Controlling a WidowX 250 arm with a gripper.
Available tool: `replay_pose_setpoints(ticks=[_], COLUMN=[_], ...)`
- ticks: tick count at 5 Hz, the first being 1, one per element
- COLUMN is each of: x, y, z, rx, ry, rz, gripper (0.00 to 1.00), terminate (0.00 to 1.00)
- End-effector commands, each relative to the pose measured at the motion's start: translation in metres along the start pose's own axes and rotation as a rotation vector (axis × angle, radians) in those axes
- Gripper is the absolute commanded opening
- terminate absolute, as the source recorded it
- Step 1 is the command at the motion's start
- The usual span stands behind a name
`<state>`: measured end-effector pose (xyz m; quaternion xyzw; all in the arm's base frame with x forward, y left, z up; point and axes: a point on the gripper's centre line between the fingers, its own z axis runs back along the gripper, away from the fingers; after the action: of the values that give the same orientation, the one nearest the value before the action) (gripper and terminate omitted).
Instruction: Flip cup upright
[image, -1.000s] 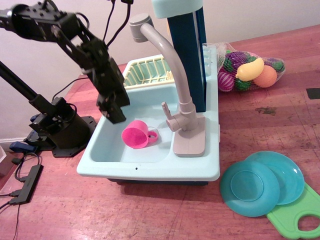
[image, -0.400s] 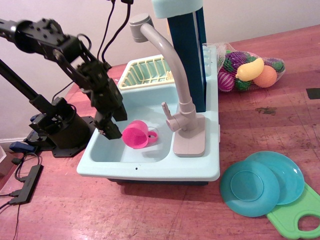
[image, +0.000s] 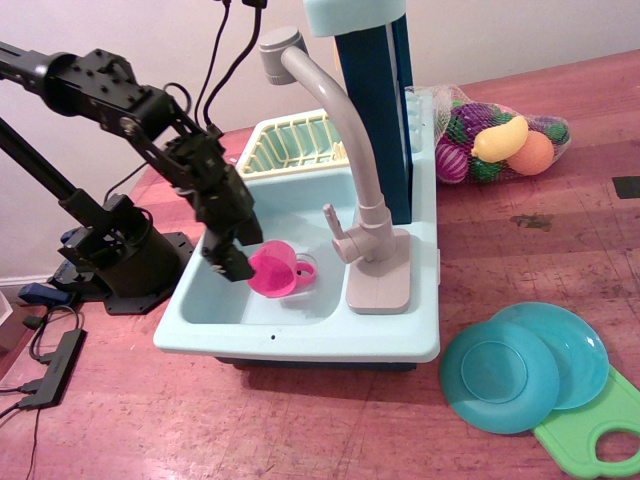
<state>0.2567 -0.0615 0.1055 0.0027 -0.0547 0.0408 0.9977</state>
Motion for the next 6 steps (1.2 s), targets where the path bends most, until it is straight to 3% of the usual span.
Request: replay_pose_setpoints(ticks=[1,2,3,5,6], x=[0.025,0.034,0.032,0.026,0.014], y=[0.004,0.006,0.002,0.008,0.015], z=[0.003,0.0,-0.006,-0.003,-0.003], rx=[0.007,0.024,0.023,0.011,-0.026], ry=[-0.062,-0.074,-0.07,-0.049,-0.04], rz=[0.064,0.071,0.068,0.057,0.091], gripper=[1.0,1.0,0.0,0.0,0.0], terminate=[0.0,0.0,0.0,0.0,0.0])
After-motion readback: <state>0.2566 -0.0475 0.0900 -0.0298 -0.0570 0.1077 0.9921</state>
